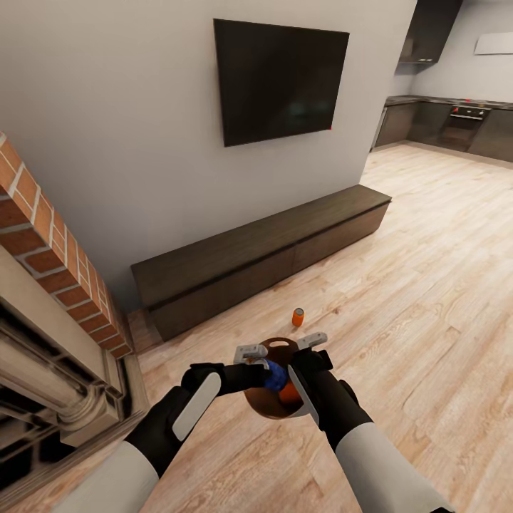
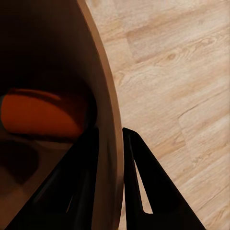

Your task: Put the three can of soda from the living room inside the tash can in the kitchen.

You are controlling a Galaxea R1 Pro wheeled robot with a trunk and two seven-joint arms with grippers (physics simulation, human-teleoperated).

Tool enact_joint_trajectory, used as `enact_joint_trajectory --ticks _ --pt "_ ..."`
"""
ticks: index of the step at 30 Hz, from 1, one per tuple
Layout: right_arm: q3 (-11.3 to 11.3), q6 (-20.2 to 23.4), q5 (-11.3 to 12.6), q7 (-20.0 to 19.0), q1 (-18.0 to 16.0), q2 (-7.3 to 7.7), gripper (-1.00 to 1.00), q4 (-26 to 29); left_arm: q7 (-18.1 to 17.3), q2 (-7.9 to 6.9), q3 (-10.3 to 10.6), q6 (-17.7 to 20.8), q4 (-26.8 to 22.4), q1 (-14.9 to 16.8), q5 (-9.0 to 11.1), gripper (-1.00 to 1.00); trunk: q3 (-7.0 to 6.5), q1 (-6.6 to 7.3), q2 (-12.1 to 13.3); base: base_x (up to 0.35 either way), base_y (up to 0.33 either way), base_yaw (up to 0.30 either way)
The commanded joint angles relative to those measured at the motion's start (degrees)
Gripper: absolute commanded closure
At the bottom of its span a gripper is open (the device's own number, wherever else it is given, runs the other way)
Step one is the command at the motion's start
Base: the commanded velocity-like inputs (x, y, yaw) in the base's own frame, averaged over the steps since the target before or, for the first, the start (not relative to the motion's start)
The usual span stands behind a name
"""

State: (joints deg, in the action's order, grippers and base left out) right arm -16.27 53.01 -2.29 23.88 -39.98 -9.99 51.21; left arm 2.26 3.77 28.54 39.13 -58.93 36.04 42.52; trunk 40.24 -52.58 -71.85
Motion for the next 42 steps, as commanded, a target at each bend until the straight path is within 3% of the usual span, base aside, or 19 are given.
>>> enact_joint_trajectory --ticks 1,25,33,36,39,42 --pt "0.01 -0.02 -0.18 -0.23 -0.01 -0.01 1.0 0.03 -0.01 0.04 0.06 -0.01 0.01 0.0 -0.07 -1.0 0.0 0.0 0.0 0.0 0.0 0.0" --pt "-0.09 -0.01 1.18 -0.16 -0.01 -0.01 1.0 0.03 -0.6 0.09 0.52 0.11 -0.22 0.0 -0.22 -1.0 0.0 0.0 0.0 0.0 0.0 0.0" --pt "1.08 -0.01 1.08 -0.15 -0.01 0.06 1.0 0.06 -0.87 -0.15 0.36 0.54 -0.79 0.0 -0.03 -1.0 0.0 0.0 0.0 0.0 0.0 0.0" --pt "5.22 -0.02 1.06 -0.15 -0.03 1.2 1.0 0.1 -0.97 -0.22 0.1 0.76 -0.88 0.0 0.22 -1.0 0.0 0.0 0.0 0.0 0.0 0.0" --pt "10.49 -0.07 1.13 -0.25 -0.42 3.35 1.0 0.12 -1.01 -0.29 -0.01 0.88 -0.89 0.0 0.34 -1.0 0.0 0.0 0.0 0.0 0.0 0.0" --pt "13.72 -0.09 1.33 -0.81 -0.75 5.33 1.0 0.12 -1.02 -0.32 -0.04 0.92 -0.86 0.0 0.4 -1.0 0.0 0.0 0.0 0.0 0.0 0.0"
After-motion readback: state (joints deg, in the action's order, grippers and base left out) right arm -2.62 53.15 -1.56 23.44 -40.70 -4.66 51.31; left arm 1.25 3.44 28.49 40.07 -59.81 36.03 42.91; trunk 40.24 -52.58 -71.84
